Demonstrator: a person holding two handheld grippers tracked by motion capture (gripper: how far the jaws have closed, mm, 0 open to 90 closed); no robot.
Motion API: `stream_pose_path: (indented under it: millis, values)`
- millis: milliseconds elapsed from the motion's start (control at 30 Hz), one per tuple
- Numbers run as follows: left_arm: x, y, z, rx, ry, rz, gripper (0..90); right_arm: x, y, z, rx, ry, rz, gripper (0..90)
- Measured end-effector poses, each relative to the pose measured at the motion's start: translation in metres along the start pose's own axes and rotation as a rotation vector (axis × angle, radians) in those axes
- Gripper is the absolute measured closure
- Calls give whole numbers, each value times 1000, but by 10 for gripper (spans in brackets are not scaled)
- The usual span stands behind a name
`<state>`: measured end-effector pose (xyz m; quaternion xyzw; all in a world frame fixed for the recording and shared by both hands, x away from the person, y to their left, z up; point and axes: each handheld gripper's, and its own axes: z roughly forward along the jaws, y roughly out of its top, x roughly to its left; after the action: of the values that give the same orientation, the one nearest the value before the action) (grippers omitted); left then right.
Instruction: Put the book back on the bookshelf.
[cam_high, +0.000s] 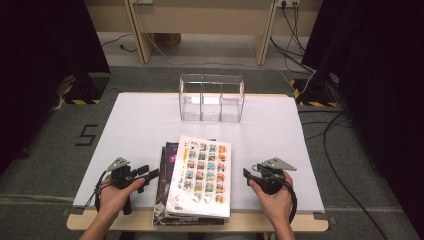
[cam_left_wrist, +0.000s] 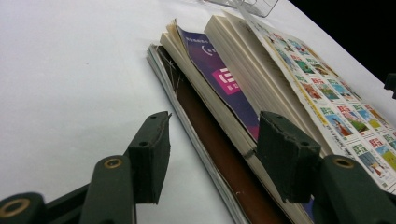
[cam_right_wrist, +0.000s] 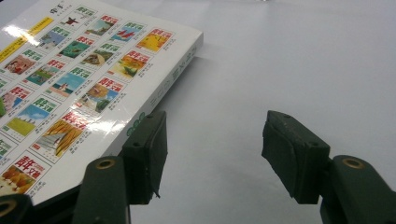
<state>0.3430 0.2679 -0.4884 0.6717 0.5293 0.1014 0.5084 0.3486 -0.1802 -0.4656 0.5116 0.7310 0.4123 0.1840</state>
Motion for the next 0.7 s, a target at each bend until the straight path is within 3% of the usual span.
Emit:
stream_pose_path:
  millis: [200, 333, 400, 433, 533, 700]
  values:
    - [-6, 6, 2, 6, -16, -5, 424, 3, 5, -1, 16, 24, 2, 538]
    - [-9, 9, 4, 21, -21, -13, 437, 5, 9, 0, 16, 29, -11, 554]
    - [-11, 10, 5, 28, -12, 1, 444, 7, 11, 0, 22, 34, -3, 558]
    - [-13, 13, 6, 27, -10, 21, 444, 7, 13, 0, 40, 50, 30, 579]
    - [-16, 16, 7, 26, -22, 22, 439, 8, 14, 0, 25, 52, 36, 595]
    - [-28, 24, 16, 96, -62, 24, 425, 15, 21, 0, 35, 83, 57, 637]
